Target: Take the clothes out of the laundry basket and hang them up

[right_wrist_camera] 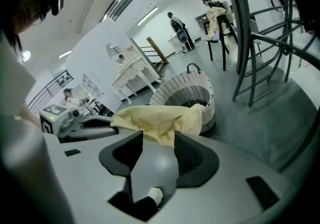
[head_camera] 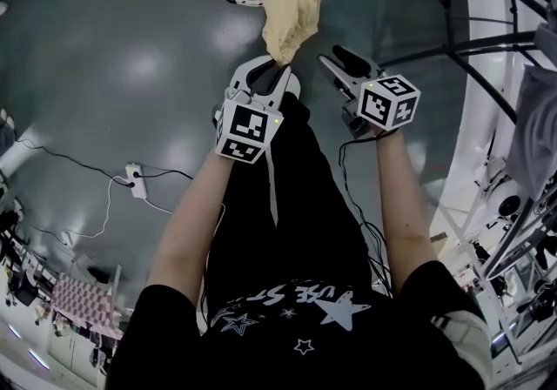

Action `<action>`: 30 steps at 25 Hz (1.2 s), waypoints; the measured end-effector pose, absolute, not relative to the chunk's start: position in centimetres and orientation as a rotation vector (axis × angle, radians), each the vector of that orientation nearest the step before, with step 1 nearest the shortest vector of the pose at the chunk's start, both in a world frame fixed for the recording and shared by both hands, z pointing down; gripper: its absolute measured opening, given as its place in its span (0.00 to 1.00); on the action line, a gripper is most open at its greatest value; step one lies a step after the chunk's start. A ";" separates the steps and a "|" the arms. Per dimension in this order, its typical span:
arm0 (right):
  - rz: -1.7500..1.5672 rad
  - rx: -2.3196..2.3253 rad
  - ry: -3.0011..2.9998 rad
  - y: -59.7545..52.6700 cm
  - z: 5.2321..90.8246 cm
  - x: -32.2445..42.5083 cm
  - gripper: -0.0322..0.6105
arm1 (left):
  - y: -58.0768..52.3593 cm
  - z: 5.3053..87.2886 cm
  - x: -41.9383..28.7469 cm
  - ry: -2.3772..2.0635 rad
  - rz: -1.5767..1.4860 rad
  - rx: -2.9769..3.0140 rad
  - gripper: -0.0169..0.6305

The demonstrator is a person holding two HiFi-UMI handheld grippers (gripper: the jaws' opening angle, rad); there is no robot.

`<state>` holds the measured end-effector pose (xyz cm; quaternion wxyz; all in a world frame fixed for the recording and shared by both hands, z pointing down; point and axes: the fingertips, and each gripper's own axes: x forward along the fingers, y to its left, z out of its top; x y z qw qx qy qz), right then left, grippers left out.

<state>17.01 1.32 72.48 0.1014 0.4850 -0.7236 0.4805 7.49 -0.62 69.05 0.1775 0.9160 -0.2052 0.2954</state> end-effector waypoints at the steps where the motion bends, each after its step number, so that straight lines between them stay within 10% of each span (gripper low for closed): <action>1: 1.373 1.434 -2.108 1.6 73.5 17.5 0.37 | -0.7 68.9 7.4 -0.586 0.829 2.592 0.16; 20: 0.157 1.179 -1.712 -2.7 85.1 18.9 0.47 | -5.6 63.6 7.8 -0.686 0.630 2.499 0.16; 24: 0.001 1.224 -1.723 -4.8 83.3 18.3 0.23 | -6.1 63.2 7.5 -0.685 0.714 2.526 0.16; 30: -0.061 1.288 -1.752 -5.4 79.3 18.1 0.16 | -8.0 63.1 6.0 -0.770 0.650 2.531 0.16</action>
